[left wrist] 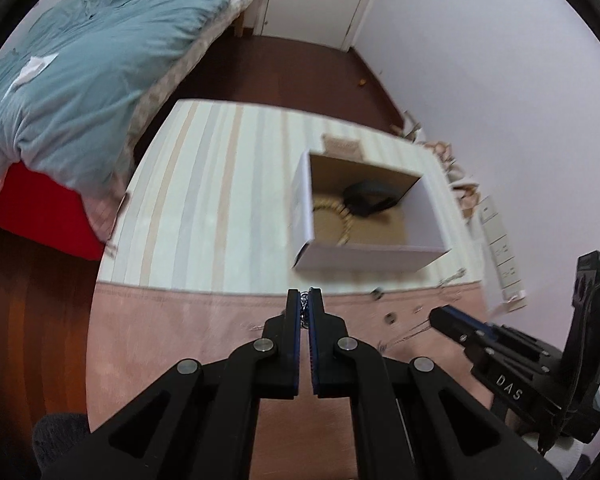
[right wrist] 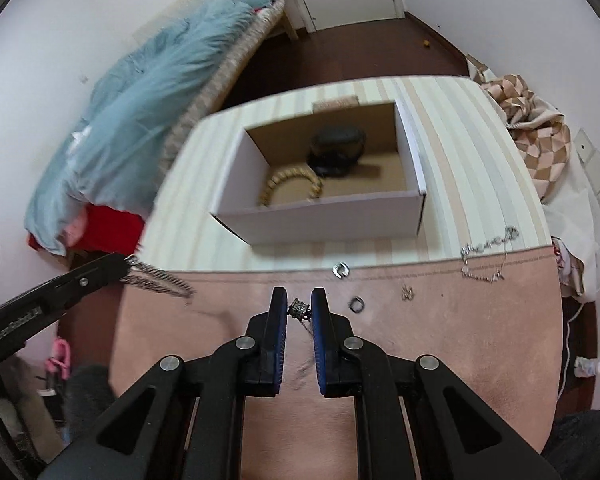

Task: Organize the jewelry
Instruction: 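Carry heart chain and earring into the box and open both tools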

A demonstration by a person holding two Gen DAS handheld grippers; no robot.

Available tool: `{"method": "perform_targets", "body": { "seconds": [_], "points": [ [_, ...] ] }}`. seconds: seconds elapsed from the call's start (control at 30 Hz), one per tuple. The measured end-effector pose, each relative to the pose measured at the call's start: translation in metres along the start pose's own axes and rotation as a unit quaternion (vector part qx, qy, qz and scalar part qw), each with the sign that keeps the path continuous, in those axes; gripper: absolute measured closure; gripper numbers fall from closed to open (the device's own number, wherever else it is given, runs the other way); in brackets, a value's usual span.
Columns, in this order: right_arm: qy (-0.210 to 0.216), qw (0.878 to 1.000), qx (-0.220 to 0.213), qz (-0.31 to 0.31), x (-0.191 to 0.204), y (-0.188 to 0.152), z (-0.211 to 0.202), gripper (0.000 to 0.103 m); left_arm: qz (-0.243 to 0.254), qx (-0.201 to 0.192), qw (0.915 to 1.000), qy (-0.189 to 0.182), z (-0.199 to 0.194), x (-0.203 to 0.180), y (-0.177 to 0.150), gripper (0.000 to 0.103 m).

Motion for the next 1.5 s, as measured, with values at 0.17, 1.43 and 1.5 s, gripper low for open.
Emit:
{"method": "perform_targets", "body": {
  "seconds": [0.17, 1.43, 1.5],
  "points": [
    [0.022, 0.999, -0.025, -0.010, 0.010, 0.024, -0.039, 0.091, 0.007, -0.019, 0.9995, -0.024, -0.021, -0.012, 0.025, 0.102],
    [-0.039, 0.993, 0.111, -0.016, -0.049, 0.166, 0.040, 0.082, 0.024, 0.082, 0.9941, 0.067, 0.099, -0.028, 0.140, 0.009],
    [-0.036, 0.992, 0.121, -0.011, -0.052, 0.158, 0.042, 0.058, 0.019, 0.080, 0.9932, 0.083, 0.098, -0.022, 0.134, 0.009]
  ]
}}
Point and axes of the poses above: each gripper's, at about its wrist camera, not at the fingertips, and z roughly the way its jaws point, x to its left, y to its top, the point moved 2 cm from there along z, roughly the way its jaws point, and after that the axes turned 8 degrees about x, right-handed, at the moved point
